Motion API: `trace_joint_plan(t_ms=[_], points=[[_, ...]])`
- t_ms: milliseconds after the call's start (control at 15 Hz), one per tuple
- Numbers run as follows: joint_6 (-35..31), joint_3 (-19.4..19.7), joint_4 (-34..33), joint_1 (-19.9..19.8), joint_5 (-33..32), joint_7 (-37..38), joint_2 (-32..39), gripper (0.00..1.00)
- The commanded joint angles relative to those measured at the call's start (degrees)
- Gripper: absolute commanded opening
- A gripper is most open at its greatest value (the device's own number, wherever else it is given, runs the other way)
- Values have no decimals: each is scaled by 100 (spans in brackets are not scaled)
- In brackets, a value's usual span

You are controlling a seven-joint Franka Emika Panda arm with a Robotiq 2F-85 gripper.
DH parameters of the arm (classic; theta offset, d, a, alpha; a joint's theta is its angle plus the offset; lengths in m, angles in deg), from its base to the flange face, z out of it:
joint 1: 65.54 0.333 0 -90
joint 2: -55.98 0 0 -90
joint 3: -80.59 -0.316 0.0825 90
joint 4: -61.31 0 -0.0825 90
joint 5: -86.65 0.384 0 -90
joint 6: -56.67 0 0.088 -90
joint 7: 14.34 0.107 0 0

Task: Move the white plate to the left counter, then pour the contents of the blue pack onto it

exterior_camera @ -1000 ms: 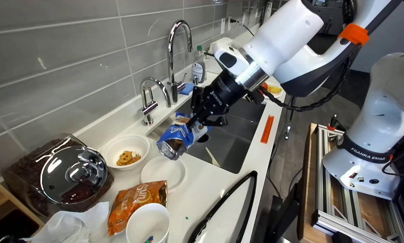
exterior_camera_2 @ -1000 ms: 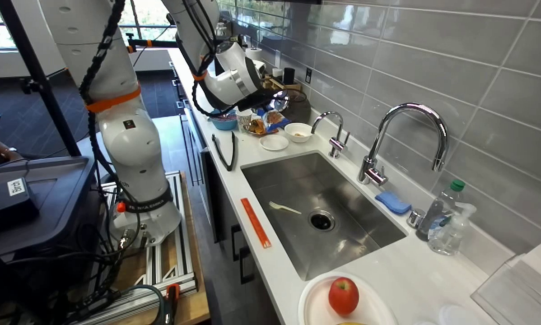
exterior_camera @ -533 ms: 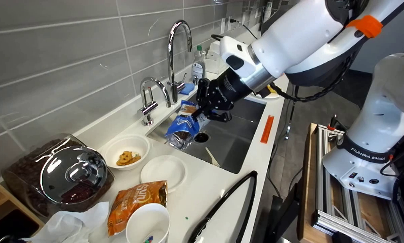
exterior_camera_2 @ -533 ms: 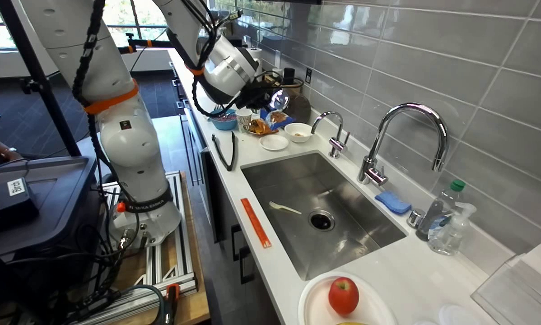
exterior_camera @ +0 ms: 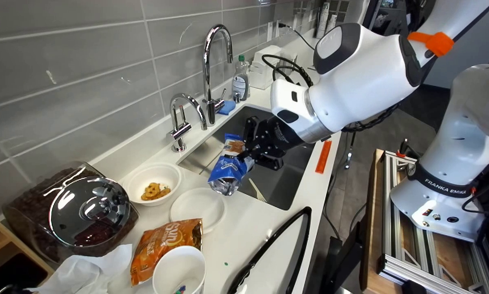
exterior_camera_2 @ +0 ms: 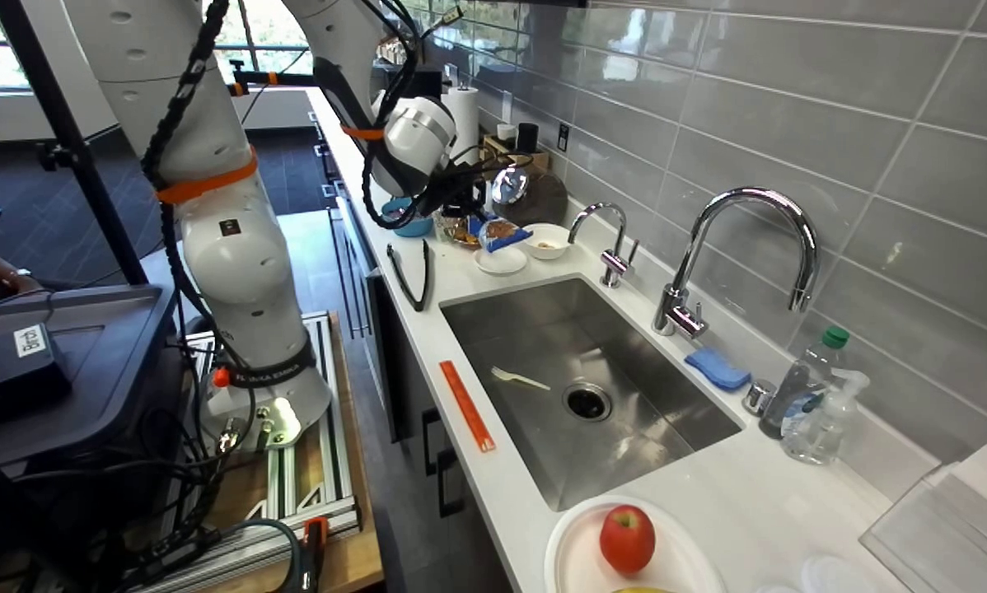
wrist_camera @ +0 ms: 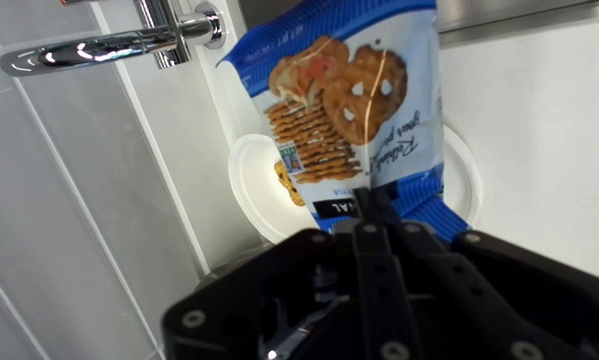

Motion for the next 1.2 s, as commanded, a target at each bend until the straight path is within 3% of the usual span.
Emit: trace_joint_plan(t_ms=[0,200,800,867,1133], points=[[7,-7,-30,0,-21,27,45,1],[8,-6,-68,-1,-33,44,83,0],[1514,-497,-387,315,-333,-163,533,0],[1731,-288,-428,633,-404,-199,582,0],[2401,-313,-571,955,-733,-164,814,0]])
